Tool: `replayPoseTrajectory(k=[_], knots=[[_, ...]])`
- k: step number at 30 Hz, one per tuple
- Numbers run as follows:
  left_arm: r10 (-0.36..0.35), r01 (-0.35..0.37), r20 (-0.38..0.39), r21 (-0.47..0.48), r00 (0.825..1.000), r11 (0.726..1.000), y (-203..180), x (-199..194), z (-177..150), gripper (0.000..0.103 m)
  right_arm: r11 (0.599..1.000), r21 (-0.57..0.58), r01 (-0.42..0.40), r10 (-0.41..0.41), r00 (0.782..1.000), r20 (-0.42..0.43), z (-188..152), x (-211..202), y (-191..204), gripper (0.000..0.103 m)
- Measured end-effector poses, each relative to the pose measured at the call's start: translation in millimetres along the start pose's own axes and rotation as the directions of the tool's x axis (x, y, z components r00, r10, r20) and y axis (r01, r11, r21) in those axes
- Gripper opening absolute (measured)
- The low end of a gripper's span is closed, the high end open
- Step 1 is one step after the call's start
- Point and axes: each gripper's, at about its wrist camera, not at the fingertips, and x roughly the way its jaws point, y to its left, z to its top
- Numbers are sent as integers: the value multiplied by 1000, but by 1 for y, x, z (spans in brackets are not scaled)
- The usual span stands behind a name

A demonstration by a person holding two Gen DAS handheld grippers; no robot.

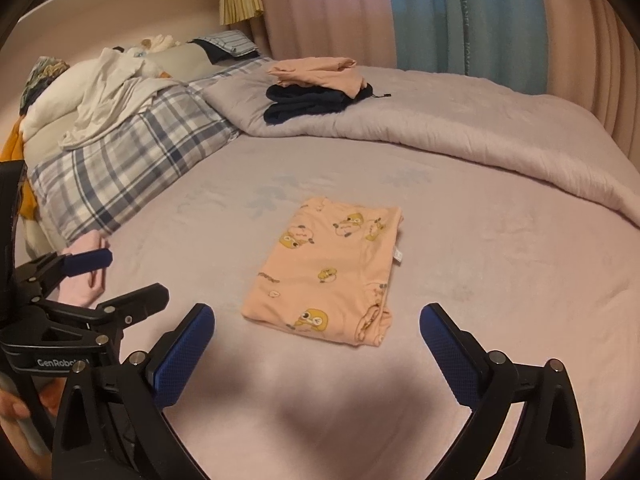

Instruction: Fold small clothes

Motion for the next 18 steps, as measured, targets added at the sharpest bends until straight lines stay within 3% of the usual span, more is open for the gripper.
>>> replayPoseTrajectory(k=[18], knots=[[4,-4,-5,5,1000,1000,1,8,5,102,1000,2,13,-13,1000,-12,2,5,2,102]])
